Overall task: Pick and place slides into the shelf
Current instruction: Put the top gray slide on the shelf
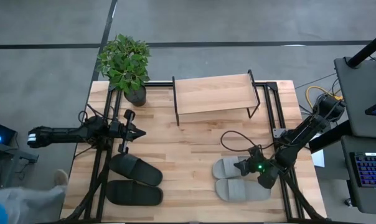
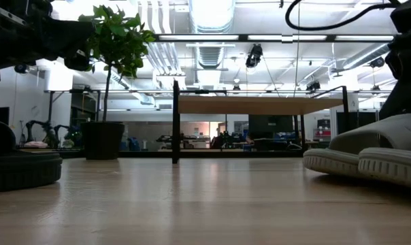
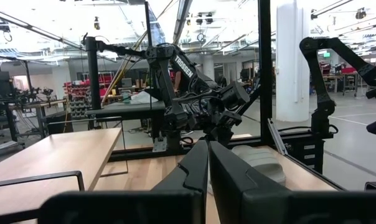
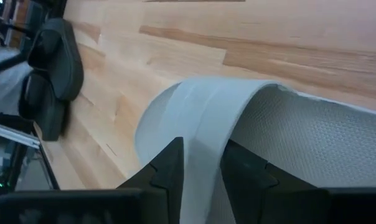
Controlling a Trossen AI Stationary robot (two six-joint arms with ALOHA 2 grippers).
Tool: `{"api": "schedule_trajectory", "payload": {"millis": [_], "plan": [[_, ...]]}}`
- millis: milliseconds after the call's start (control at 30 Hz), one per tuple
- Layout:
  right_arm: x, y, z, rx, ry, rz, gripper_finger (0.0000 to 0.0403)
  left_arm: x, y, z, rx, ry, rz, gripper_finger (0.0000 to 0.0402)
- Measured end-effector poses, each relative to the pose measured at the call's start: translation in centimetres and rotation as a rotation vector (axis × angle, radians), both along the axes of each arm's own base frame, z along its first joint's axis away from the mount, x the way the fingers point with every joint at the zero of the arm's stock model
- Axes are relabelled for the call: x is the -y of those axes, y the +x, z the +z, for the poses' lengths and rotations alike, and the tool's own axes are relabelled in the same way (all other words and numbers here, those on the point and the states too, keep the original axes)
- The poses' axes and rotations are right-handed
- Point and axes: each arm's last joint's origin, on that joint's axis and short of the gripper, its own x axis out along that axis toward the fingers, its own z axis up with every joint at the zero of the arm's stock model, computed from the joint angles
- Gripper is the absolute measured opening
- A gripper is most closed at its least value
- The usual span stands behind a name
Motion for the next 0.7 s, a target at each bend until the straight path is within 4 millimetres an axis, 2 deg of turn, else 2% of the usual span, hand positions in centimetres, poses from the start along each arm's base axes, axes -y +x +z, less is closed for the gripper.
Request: {"api": "schedule_trajectory", "payload": {"millis": [467, 700], "plan": [[-0.07, -0.06, -0.07, -0.027, -0.006, 0.043, 0.0017, 0.0, 0.0, 0.0, 0.0, 0.0, 0.0, 0.0], [0.0, 0.02, -0.06, -0.023, -0.005, 0.033, 0.001, 0.0, 0.0, 0.0, 0.0, 0.0, 0.0, 0.0]]}}
